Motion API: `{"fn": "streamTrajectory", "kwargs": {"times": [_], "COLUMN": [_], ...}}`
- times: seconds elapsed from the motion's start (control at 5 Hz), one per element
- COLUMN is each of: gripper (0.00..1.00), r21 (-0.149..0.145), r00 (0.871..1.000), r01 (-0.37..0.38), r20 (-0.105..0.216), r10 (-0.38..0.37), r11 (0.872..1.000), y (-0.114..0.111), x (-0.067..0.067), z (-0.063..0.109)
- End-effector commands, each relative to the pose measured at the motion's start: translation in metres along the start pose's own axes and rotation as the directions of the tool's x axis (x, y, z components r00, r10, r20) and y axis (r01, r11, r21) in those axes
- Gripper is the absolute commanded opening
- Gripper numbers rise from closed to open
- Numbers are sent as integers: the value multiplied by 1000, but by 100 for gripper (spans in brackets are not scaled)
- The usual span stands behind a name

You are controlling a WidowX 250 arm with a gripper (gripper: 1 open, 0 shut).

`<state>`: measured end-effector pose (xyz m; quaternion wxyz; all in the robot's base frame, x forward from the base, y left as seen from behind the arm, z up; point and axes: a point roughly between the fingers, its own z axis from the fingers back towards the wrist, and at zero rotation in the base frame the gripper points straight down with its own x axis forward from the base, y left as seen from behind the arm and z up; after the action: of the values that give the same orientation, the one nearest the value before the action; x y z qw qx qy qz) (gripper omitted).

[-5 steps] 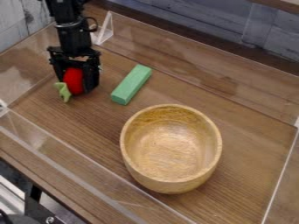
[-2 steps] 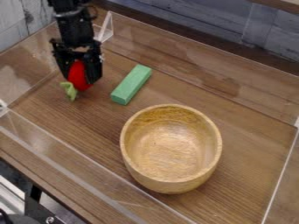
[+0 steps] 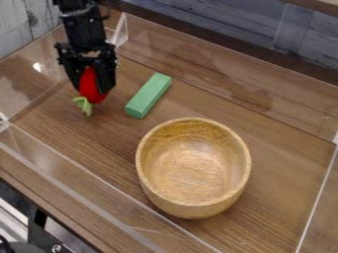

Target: Move the red fruit to the left

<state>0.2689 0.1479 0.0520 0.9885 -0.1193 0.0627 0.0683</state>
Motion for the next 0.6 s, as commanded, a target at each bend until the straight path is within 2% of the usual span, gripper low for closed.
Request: {"fn": "streamTrajectory", "kwargs": {"times": [0.0,0.2,0.4], "gripper": [100,100,100], "r21": [29,27,15], "r00": [998,997,994], "r01": [48,78,109], "r20": [32,13,11], "r10": [-49,-78,-109], "r11": [998,997,994], "y": [-3,-4,-13], "x": [0,-2,-4], "z": [11,6,7]}}
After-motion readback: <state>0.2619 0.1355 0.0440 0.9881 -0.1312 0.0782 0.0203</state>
